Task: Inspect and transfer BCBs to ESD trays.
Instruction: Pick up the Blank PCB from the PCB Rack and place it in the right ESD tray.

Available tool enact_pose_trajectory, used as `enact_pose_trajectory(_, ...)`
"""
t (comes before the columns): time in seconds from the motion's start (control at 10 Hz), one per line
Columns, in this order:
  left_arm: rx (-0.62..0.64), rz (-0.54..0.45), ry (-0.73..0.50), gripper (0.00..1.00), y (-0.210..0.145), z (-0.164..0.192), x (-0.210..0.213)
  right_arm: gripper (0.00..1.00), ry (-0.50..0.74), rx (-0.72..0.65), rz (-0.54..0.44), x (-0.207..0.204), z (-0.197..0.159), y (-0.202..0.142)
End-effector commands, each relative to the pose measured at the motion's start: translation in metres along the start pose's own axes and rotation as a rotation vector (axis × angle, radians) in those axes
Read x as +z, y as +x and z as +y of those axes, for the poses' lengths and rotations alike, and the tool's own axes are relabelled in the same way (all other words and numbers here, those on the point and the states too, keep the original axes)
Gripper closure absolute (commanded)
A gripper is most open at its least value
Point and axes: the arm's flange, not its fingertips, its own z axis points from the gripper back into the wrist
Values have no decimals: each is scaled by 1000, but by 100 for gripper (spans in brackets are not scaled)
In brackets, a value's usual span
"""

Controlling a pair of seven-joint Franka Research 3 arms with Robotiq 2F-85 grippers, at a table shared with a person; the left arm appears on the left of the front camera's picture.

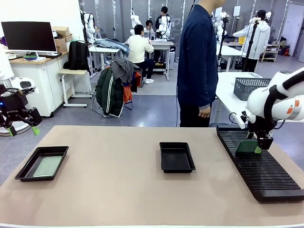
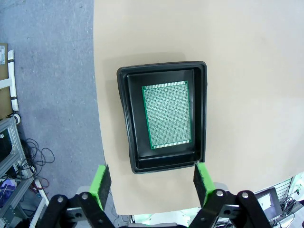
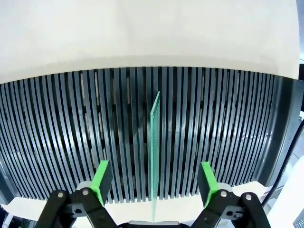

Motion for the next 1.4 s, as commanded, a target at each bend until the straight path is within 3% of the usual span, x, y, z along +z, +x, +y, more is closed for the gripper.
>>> enact_pose_trajectory(0.0,3,-7,0,7,-1,0,0,13,-6,-8,-15,1,0,-5)
enact_pose_trajectory(1.1,3,-7,0,7,-1,0,0,57,-10,-21,-72,-1,-1,-12)
enact_pose_trajectory(1.2,3,-7,0,7,-1,0,0,52,-7,-26,-69,-1,-2,-13)
enact_pose_trajectory(1.3,3,-7,0,7,-1,0,0,65,-4,-26,-70,-1,-1,-13)
